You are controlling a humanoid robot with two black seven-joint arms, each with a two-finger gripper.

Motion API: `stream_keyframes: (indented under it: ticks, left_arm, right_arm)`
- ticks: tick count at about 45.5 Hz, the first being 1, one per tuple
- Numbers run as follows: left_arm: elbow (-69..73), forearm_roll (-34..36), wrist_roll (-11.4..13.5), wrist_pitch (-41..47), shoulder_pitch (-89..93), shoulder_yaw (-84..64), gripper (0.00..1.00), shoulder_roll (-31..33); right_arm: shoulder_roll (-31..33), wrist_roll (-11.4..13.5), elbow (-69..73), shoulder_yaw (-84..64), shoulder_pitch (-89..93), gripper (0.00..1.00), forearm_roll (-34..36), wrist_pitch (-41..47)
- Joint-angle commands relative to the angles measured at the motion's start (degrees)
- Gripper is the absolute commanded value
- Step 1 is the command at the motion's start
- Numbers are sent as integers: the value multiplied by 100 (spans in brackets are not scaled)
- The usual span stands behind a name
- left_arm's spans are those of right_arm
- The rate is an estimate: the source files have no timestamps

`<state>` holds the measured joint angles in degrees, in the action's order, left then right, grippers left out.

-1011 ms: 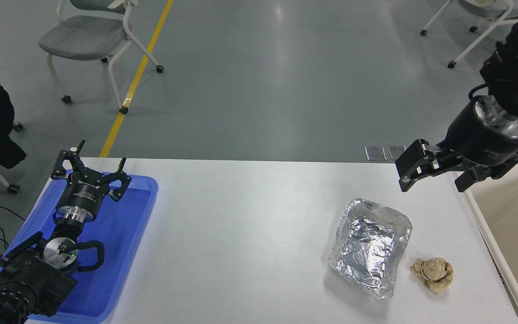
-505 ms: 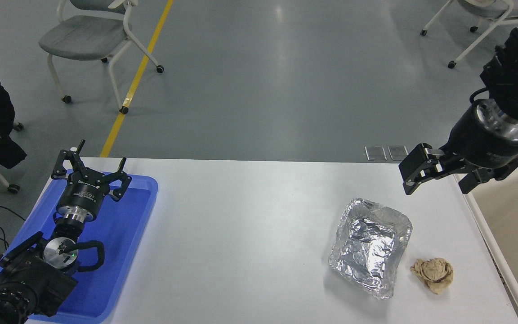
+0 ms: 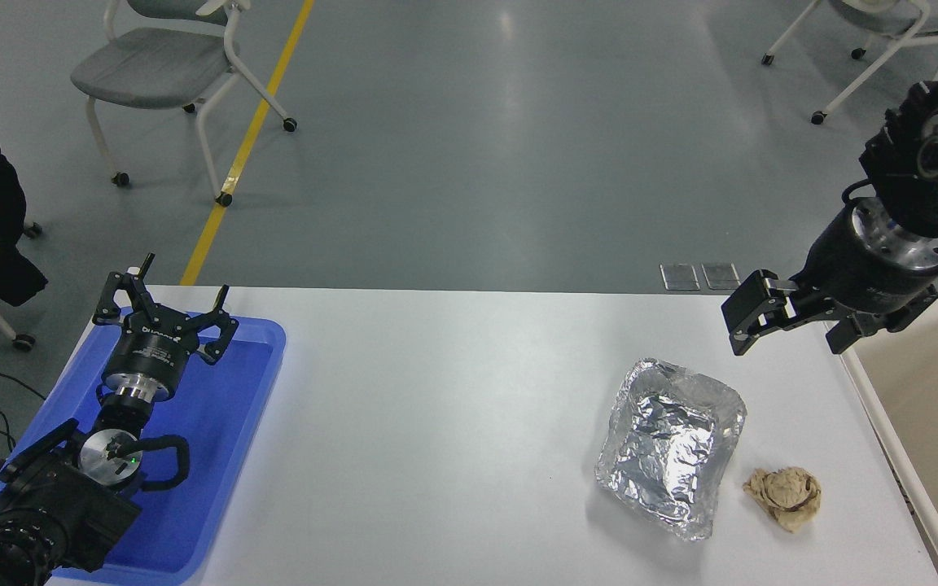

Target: Pick up foil plate and place in dustbin

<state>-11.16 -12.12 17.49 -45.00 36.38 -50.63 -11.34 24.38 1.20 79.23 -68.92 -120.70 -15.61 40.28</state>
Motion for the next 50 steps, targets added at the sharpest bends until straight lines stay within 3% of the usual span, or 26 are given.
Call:
stream_keyframes:
  ticks: [1,18,50]
  left_arm:
    - [0,-1,0,0,0,0,100,0]
    - [-18,-1,0,0,0,0,100,-9]
    - [0,-1,0,0,9,-9,100,0]
  right_arm:
    - [357,3,-680,642,1249,100,-522,-108]
    - [374,12,-1656,1688,2963,100,-716,-372]
    - [-469,12,-3177,2813,5143,100,-1155,-837]
